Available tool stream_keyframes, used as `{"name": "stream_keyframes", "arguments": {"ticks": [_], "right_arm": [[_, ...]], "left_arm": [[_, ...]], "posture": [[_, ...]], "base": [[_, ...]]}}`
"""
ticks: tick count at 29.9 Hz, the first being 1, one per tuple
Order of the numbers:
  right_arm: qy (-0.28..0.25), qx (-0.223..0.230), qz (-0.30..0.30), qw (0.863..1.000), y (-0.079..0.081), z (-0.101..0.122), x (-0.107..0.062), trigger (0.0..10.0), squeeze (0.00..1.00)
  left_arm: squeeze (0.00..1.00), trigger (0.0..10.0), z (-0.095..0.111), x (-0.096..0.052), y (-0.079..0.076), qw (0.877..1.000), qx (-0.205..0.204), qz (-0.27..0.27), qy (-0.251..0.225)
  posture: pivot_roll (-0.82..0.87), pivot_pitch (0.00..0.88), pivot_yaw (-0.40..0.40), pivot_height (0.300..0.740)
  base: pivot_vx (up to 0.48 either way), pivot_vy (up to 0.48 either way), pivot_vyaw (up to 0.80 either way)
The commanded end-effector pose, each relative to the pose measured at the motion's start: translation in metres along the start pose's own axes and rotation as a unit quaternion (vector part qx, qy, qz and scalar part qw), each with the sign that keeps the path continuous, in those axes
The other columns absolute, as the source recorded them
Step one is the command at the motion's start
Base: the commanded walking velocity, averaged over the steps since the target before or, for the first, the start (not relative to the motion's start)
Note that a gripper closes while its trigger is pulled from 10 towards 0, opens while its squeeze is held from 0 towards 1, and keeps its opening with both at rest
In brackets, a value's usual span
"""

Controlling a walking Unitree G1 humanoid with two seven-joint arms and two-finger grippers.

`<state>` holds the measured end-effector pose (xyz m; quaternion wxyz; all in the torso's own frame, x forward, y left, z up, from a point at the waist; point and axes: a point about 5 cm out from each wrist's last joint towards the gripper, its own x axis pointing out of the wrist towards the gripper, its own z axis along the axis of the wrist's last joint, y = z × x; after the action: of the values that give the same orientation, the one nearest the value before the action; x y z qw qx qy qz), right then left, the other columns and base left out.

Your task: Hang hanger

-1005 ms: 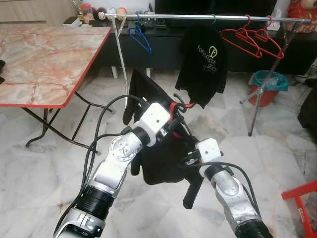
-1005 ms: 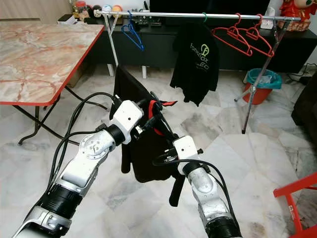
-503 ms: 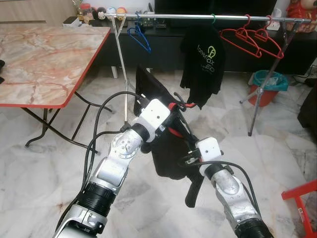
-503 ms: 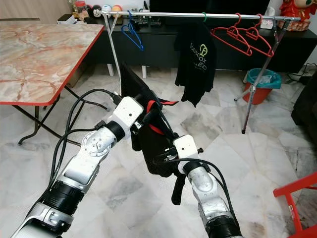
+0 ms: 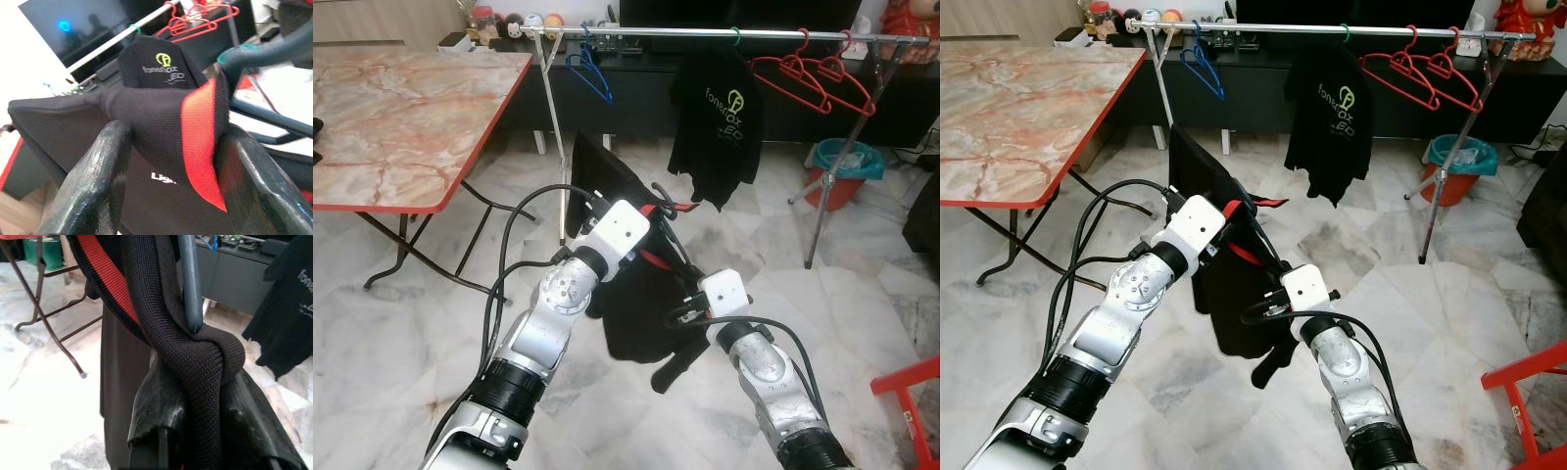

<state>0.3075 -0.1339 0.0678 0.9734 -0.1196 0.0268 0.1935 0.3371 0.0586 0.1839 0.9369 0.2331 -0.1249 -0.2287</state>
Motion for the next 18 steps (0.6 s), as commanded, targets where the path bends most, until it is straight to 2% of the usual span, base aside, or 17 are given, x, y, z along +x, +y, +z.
{"name": "stream_keyframes", "arguments": {"ticks": [1, 3, 8, 9, 11, 18], "right_arm": [[-0.013, 0.0, 0.011, 1.0, 0.0019, 0.0067, 0.004, 0.0, 0.0], [-0.006, -0.002, 0.014, 1.0, 0.0038, 0.0041, 0.0035, 0.0, 0.0], [-0.004, -0.005, 0.014, 1.0, 0.0032, 0.0031, 0.0027, 0.0, 0.0], [-0.004, -0.005, 0.015, 1.0, 0.0029, 0.003, 0.0024, 0.0, 0.0], [-0.004, -0.006, 0.015, 1.0, 0.0025, 0.0028, 0.0016, 0.0, 0.0], [-0.004, -0.006, 0.013, 1.0, 0.0024, 0.0026, 0.0015, 0.0, 0.0]], "left_arm": [[0.0, 10.0, 0.0027, 0.0031, 0.005, 1.0, 0.007, 0.016, -0.003], [0.0, 10.0, 0.0095, 0.005, 0.0039, 1.0, 0.013, 0.02, -0.02], [0.0, 10.0, 0.0101, 0.005, 0.0025, 0.999, 0.026, 0.022, -0.019], [0.0, 5.3, 0.0093, 0.0048, 0.0021, 0.999, 0.026, 0.022, -0.018], [0.0, 0.0, 0.0069, 0.0044, 0.0026, 0.999, 0.043, 0.025, -0.011], [0.0, 0.0, 0.0068, 0.0044, 0.0029, 0.998, 0.051, 0.023, -0.012]], "posture": [[0.05, 0.042, 0.022, 0.74], [0.05, 0.041, 0.021, 0.74], [0.05, 0.041, 0.021, 0.74], [0.05, 0.041, 0.021, 0.74], [0.04, 0.039, 0.023, 0.74], [0.05, 0.037, 0.025, 0.74]], "base": [[0.0, 0.0, 0.0], [0.0, 0.0, 0.0], [0.0, 0.0, 0.0], [0.0, 0.0, 0.0], [0.0, 0.0, 0.0], [0.0, 0.0, 0.0]]}}
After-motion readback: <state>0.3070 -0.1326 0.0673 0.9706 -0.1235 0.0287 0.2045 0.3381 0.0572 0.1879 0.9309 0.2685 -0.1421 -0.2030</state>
